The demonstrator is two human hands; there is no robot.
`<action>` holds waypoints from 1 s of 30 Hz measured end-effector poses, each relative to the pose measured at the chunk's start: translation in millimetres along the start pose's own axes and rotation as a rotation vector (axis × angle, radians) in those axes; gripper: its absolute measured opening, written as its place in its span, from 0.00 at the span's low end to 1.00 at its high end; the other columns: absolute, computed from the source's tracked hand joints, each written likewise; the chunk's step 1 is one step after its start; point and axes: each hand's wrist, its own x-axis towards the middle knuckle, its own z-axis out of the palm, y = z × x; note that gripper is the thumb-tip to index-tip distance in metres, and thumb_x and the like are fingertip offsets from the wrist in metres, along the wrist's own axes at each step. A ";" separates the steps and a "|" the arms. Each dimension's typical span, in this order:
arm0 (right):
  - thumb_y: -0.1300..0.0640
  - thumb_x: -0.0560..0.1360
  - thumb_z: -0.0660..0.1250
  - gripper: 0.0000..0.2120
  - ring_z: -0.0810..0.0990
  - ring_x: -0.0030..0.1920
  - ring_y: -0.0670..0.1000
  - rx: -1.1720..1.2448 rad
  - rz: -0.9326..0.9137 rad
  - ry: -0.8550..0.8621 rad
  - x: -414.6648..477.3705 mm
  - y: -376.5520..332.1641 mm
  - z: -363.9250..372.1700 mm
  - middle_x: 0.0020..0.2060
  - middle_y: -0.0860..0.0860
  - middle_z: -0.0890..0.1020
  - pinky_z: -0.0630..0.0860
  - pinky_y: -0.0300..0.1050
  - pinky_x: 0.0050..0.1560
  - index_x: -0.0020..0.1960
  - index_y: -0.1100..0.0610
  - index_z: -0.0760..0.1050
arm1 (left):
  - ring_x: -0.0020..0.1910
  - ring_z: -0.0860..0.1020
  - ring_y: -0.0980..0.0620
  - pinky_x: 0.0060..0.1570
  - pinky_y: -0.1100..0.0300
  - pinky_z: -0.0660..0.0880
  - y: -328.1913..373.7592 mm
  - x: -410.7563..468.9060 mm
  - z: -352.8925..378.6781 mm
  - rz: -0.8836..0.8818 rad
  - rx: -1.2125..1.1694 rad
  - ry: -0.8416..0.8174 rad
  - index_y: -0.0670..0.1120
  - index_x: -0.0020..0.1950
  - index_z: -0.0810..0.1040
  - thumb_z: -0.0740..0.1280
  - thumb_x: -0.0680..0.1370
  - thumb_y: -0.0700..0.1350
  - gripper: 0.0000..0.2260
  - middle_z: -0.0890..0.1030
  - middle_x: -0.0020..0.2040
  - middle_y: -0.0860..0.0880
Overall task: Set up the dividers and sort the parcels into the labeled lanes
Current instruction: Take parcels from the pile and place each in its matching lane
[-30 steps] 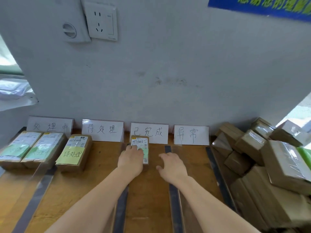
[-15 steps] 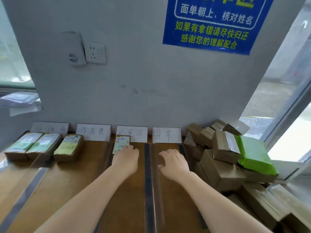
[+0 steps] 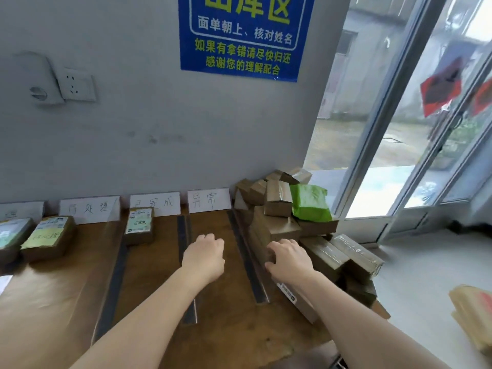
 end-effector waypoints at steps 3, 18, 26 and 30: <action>0.48 0.77 0.62 0.21 0.70 0.67 0.57 0.022 0.070 0.006 -18.6 18.1 2.6 0.62 0.53 0.76 0.70 0.50 0.65 0.69 0.52 0.72 | 0.67 0.72 0.48 0.62 0.56 0.74 23.3 -4.3 8.6 0.063 -0.037 -0.026 0.48 0.70 0.71 0.65 0.81 0.49 0.19 0.72 0.69 0.48; 0.48 0.77 0.64 0.20 0.70 0.65 0.56 -0.009 0.253 -0.045 -38.9 152.6 15.7 0.63 0.52 0.75 0.70 0.50 0.64 0.66 0.51 0.72 | 0.66 0.69 0.46 0.59 0.52 0.72 150.4 35.4 60.1 0.195 -0.011 -0.197 0.47 0.67 0.72 0.63 0.81 0.51 0.16 0.72 0.65 0.47; 0.46 0.77 0.65 0.24 0.69 0.68 0.54 0.020 0.237 -0.061 0.3 255.5 19.9 0.68 0.51 0.72 0.69 0.49 0.68 0.71 0.49 0.69 | 0.67 0.68 0.46 0.62 0.51 0.71 238.7 93.3 106.8 0.142 -0.022 -0.232 0.47 0.70 0.70 0.64 0.80 0.51 0.19 0.70 0.67 0.47; 0.41 0.77 0.65 0.28 0.63 0.73 0.55 -0.019 0.207 -0.067 20.5 293.3 28.0 0.73 0.52 0.67 0.64 0.51 0.72 0.74 0.48 0.65 | 0.73 0.63 0.45 0.67 0.50 0.67 270.6 119.7 131.9 0.093 -0.013 -0.281 0.50 0.77 0.61 0.64 0.80 0.53 0.27 0.63 0.74 0.45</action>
